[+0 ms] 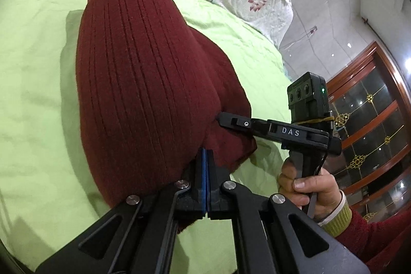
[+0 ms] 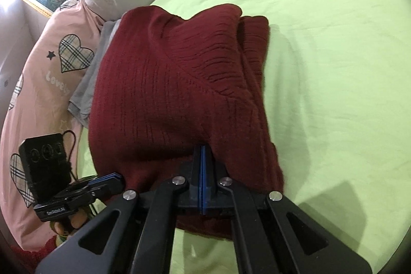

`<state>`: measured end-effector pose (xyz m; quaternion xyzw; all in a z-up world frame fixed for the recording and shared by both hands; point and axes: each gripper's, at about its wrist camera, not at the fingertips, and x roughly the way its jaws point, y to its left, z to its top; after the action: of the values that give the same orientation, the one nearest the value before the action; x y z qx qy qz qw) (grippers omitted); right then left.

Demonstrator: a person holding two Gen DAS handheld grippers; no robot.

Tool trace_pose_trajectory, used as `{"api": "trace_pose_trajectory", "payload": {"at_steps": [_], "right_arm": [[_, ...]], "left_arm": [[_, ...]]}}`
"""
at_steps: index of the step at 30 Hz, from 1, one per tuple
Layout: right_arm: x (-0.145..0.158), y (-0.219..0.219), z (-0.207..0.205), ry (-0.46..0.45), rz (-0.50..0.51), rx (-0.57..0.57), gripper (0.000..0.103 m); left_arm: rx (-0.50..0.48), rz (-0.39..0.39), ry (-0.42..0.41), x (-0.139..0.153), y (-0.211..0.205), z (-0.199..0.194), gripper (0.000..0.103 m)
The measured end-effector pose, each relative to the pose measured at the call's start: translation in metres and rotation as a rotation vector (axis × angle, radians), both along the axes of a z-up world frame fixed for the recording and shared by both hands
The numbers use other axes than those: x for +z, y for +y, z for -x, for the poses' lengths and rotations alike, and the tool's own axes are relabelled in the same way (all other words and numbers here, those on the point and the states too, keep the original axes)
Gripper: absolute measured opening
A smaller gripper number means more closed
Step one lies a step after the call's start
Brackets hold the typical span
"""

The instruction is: Fold large clothes

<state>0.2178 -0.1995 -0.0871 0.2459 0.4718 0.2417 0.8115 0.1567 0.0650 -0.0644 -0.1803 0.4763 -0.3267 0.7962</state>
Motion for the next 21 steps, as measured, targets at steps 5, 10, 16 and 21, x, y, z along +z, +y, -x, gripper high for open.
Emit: {"api": "trace_pose_trajectory", "payload": {"at_steps": [5,10,16,21], "right_arm": [[0.036,0.001,0.002,-0.045,-0.047,0.007,0.004],[0.081,0.012,-0.034,-0.14,-0.075,-0.035,0.004],[0.049,0.032,-0.103,-0.024,0.003,-0.067,0.004],[0.018,0.001,-0.101,0.025,0.028,-0.179,0.0]], "left_arm": [[0.029,0.014,-0.103,0.049,0.012,0.004,0.001],[0.121,-0.028,-0.139,0.069,0.027,-0.03,0.001],[0.117,0.009,-0.01,0.033,0.019,-0.07,0.0],[0.106,0.004,0.004,0.022,0.005,-0.076,0.0]]}}
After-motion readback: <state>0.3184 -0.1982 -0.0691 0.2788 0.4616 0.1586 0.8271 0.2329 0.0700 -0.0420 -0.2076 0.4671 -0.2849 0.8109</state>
